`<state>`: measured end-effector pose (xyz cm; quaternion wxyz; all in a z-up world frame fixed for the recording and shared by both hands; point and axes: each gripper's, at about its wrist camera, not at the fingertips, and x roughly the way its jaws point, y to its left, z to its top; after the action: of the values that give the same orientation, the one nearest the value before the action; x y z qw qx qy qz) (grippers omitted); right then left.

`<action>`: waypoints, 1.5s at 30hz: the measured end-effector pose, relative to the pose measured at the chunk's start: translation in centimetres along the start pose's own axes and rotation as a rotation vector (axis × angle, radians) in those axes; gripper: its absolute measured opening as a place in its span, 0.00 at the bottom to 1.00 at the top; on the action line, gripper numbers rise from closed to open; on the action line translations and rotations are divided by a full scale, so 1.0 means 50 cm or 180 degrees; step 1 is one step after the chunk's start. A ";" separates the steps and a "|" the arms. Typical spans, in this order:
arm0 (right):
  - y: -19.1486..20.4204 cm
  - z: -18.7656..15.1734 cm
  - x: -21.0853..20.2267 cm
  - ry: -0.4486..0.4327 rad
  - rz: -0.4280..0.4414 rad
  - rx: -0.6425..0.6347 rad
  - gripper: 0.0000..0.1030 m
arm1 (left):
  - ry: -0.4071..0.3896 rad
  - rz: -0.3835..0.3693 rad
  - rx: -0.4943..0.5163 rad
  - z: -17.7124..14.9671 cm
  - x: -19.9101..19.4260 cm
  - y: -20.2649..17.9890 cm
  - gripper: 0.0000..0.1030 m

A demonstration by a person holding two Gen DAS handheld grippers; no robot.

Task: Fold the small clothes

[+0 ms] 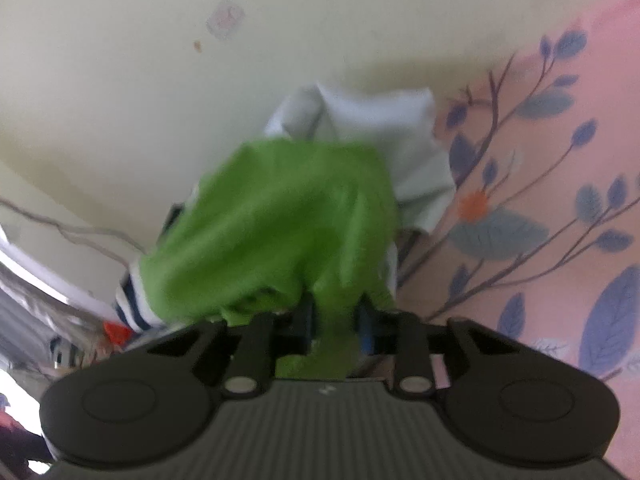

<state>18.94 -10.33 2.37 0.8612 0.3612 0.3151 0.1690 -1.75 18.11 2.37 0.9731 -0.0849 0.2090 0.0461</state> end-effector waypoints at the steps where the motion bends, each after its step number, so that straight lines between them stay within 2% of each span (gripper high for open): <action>1: 0.021 0.016 -0.043 -0.0188 0.0086 -0.0137 0.08 | 0.0000 -0.0003 -0.0016 -0.001 -0.002 0.001 0.98; 3: 0.052 0.057 -0.149 -0.0475 0.0344 -0.0237 0.04 | -0.0018 -0.0024 -0.0013 -0.001 -0.005 0.002 0.98; 5: 0.087 0.088 -0.269 -0.0740 0.0537 -0.0421 0.04 | -0.0052 -0.0060 -0.0034 -0.003 -0.010 0.006 0.98; 9: 0.146 0.103 -0.514 -0.1259 0.0565 -0.1079 0.00 | -0.0181 -0.0246 -0.0111 -0.002 -0.036 0.019 0.99; 10: 0.151 0.100 -0.585 -0.1467 0.0557 -0.1229 0.00 | -0.0220 -0.0311 -0.0155 -0.002 -0.047 0.023 0.99; 12: 0.148 0.092 -0.722 -0.1837 0.0363 -0.1472 0.00 | -0.0276 -0.0445 -0.0266 0.002 -0.073 0.031 1.00; 15: 0.117 0.071 -0.846 -0.1884 -0.0097 -0.1715 0.00 | -0.0331 -0.0611 -0.0273 0.022 -0.100 0.026 1.00; 16: 0.100 0.057 -0.867 -0.1892 -0.0274 -0.1726 0.06 | -0.0347 -0.0627 -0.0195 0.030 -0.106 0.014 1.00; 17: 0.074 0.040 -0.882 -0.1869 -0.0477 -0.1709 0.39 | -0.0357 -0.0633 -0.0128 0.038 -0.108 0.002 1.00; 18: 0.049 0.019 -0.900 -0.1866 -0.0660 -0.1660 0.60 | -0.0357 -0.0641 -0.0060 0.046 -0.106 -0.011 1.00; 19: 0.020 -0.010 -0.912 -0.1858 -0.0764 -0.1640 0.64 | -0.0348 -0.0652 -0.0002 0.052 -0.102 -0.024 1.00; 22: -0.082 -0.086 -0.882 -0.1596 -0.0810 -0.1374 0.66 | -0.0159 -0.0587 0.0130 0.060 -0.062 -0.061 1.00; 25: -0.174 -0.155 -0.816 -0.1178 -0.0854 -0.1002 0.66 | 0.0272 -0.0572 0.0124 0.061 0.001 -0.090 1.00; 27: -0.211 -0.191 -0.767 -0.0968 -0.0889 -0.0883 0.66 | 0.0483 -0.0464 0.0111 0.054 0.040 -0.103 0.97; 29: -0.241 -0.224 -0.720 -0.0767 -0.0883 -0.0808 0.66 | 0.0646 -0.0411 0.0089 0.047 0.065 -0.113 0.52; 30: -0.251 -0.233 -0.692 -0.0665 -0.0860 -0.0790 0.66 | 0.0792 -0.0446 0.0061 0.041 0.072 -0.117 0.20; 31: -0.253 -0.239 -0.673 -0.0586 -0.0837 -0.0793 0.66 | 0.0862 -0.0471 0.0028 0.039 0.072 -0.120 0.13; 33: -0.240 -0.243 -0.641 -0.0485 -0.0754 -0.0808 0.66 | 0.0708 -0.0601 0.0231 0.034 0.039 -0.147 0.10; 35: -0.230 -0.243 -0.615 -0.0411 -0.0626 -0.0789 0.66 | 0.0628 -0.0880 0.0477 0.031 -0.022 -0.181 0.10; 36: -0.221 -0.246 -0.602 -0.0368 -0.0570 -0.0789 0.66 | 0.0670 -0.1185 0.0504 0.029 -0.060 -0.195 0.10; 38: -0.201 -0.247 -0.576 -0.0316 -0.0495 -0.0851 0.66 | 0.0684 -0.1650 0.0610 0.023 -0.127 -0.213 0.10; 40: -0.198 -0.246 -0.553 -0.0285 -0.0424 -0.0903 0.67 | 0.0740 -0.2269 0.0932 0.007 -0.189 -0.233 0.13; 42: -0.189 -0.249 -0.537 -0.0240 -0.0361 -0.0878 0.67 | 0.0895 -0.2763 0.1193 -0.006 -0.229 -0.237 0.22; 43: -0.187 -0.249 -0.527 -0.0216 -0.0354 -0.0856 0.67 | 0.0907 -0.2785 0.1277 -0.003 -0.238 -0.236 0.31; 45: -0.186 -0.251 -0.514 -0.0177 -0.0356 -0.0823 0.67 | 0.0783 -0.2657 0.1348 0.019 -0.237 -0.227 0.34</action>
<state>-7.93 -23.52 -0.38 0.9170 0.2337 0.2864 0.1499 -10.70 6.51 9.77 0.8725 0.0337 0.2755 -0.4023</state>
